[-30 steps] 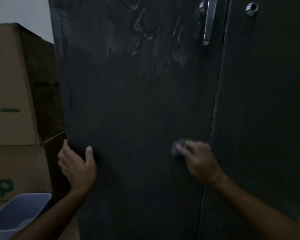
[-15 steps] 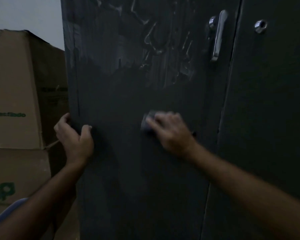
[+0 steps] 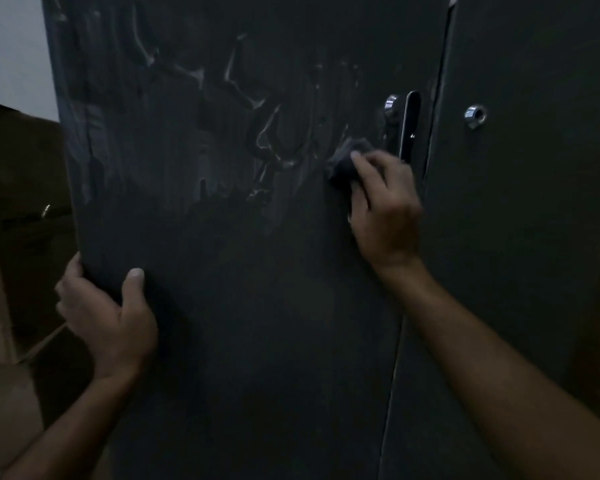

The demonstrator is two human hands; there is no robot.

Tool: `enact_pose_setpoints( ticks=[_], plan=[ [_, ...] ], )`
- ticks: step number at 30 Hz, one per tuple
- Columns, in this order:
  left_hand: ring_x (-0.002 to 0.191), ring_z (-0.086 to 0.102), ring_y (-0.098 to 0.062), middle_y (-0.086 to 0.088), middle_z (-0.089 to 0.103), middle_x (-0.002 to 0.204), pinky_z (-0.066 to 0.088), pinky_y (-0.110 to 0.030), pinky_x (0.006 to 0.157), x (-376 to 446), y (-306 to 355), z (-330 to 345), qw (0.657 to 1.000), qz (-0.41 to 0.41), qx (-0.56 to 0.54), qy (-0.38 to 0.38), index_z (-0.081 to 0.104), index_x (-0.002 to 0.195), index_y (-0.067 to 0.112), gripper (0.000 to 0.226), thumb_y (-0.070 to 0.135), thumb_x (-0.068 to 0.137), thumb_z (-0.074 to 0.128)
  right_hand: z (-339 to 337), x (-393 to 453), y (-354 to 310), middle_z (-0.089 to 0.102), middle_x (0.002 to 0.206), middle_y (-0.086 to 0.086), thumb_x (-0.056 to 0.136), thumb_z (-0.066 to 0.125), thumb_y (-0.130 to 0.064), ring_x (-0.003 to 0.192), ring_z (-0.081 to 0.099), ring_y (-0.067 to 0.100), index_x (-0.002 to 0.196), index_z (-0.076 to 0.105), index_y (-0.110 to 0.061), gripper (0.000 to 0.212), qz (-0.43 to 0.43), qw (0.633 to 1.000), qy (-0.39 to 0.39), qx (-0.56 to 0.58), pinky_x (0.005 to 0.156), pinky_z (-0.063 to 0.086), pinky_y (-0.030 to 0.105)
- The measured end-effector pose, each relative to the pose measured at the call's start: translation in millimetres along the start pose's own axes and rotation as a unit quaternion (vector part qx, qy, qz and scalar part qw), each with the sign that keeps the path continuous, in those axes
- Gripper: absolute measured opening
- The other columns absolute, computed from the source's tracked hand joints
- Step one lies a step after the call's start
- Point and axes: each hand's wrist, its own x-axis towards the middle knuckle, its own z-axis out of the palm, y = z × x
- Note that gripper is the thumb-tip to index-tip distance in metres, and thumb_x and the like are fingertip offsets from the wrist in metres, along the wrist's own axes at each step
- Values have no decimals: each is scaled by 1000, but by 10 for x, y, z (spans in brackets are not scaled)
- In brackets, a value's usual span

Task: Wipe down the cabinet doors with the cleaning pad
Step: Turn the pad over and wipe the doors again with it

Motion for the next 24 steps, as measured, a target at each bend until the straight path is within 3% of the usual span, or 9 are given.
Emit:
enact_pose_setpoints(
  ticks=[4, 8, 13, 16, 17, 19, 21, 22, 24],
  plan=[
    [136, 40, -35, -10, 39, 150, 39, -64, 110, 23, 34, -34, 1000, -4, 15, -12, 30, 151, 26, 75, 55, 89, 61, 25, -257, -374, 66, 126, 16, 97, 63, -4, 110, 63, 31, 128, 69, -6, 33, 58, 998, -19, -5, 91, 57, 43],
    [132, 42, -29, -10, 39, 148, 47, -58, 104, 137, 68, -163, 999, -4, 17, -48, 33, 145, 24, 79, 56, 81, 67, -198, -599, -471, 66, 119, 21, 90, 67, 1, 101, 66, 37, 119, 71, -1, 29, -17, 993, -113, -17, 77, 60, 46],
    [119, 39, -13, -7, 38, 139, 45, -42, 89, 255, -7, -240, 994, 66, 29, -80, 34, 140, 20, 79, 62, 81, 65, 91, 626, -371, 59, 130, 17, 93, 54, -2, 116, 58, 34, 131, 63, -6, 40, 85, 995, -20, -46, 94, 54, 44],
    [119, 45, -22, -6, 37, 137, 48, -43, 89, 286, -91, -251, 989, 99, 56, -94, 34, 140, 16, 78, 62, 85, 65, 279, 498, -698, 55, 131, 18, 97, 56, -8, 116, 54, 32, 137, 60, -9, 40, 179, 984, 20, 2, 99, 48, 37],
    [119, 46, -24, -5, 37, 136, 48, -45, 91, 297, -104, -248, 989, 98, 60, -95, 35, 141, 16, 79, 62, 85, 65, 266, 231, -838, 54, 130, 19, 97, 57, -9, 114, 53, 33, 137, 60, -11, 40, 156, 988, -1, 21, 97, 48, 37],
    [119, 46, -25, -4, 37, 135, 48, -45, 92, 291, -111, -239, 989, 96, 61, -93, 36, 141, 15, 79, 63, 85, 65, 161, -419, -980, 51, 128, 21, 94, 62, -7, 109, 55, 36, 135, 56, -14, 42, -32, 991, -114, 58, 89, 51, 45],
    [121, 45, -25, -3, 37, 136, 47, -45, 94, 266, -86, -249, 990, 93, 56, -93, 37, 141, 14, 78, 62, 85, 65, 25, -732, -863, 44, 131, 18, 92, 64, -13, 101, 59, 36, 135, 50, -20, 46, -243, 944, -217, 52, 78, 53, 50],
    [121, 45, -26, -2, 37, 135, 47, -45, 95, 263, -62, -257, 990, 94, 53, -93, 36, 141, 14, 78, 61, 86, 65, 14, -638, -764, 44, 131, 16, 92, 63, -17, 98, 60, 36, 135, 49, -23, 46, -293, 927, -229, 48, 75, 53, 49],
    [122, 45, -28, -1, 36, 135, 46, -44, 96, 257, -22, -265, 989, 95, 54, -101, 36, 140, 12, 77, 58, 86, 65, 115, -283, -686, 51, 128, 18, 91, 62, -16, 96, 62, 38, 134, 50, -23, 45, -269, 947, -173, 25, 74, 51, 49]
  ],
)
